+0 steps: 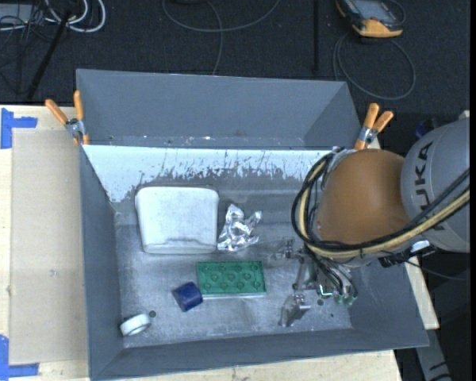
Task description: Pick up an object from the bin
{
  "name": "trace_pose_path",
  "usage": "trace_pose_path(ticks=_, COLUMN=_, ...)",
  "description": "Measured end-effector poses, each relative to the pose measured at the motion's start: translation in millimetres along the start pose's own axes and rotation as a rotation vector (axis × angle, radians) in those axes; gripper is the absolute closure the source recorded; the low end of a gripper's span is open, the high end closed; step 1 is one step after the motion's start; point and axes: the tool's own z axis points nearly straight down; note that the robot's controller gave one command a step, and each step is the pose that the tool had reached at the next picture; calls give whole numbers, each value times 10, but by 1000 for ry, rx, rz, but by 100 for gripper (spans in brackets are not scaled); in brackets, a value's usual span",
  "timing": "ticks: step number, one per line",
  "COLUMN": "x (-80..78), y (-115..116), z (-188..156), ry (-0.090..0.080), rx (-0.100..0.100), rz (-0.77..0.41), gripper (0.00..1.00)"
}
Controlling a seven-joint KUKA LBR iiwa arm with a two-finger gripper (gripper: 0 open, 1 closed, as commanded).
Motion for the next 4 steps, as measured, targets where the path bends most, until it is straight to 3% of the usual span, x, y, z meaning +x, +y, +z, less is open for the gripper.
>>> trace_pose_path(ticks=1, x=-63, y=4, z=869, ry=-23, rx=-4, rz=157, gripper=0)
trace_pose_path(ticks=2, x=-110, y=-6, z=830, ry=-41, rx=-4, rz=158, gripper=100)
trace_pose_path(ticks=3, x=-251, y=57, z=-785, ry=-20, rx=-2, rz=172, gripper=100)
trace_pose_path(ticks=4, x=-235, y=55, z=-742, ry=-11, rx=0, rz=171, gripper=0)
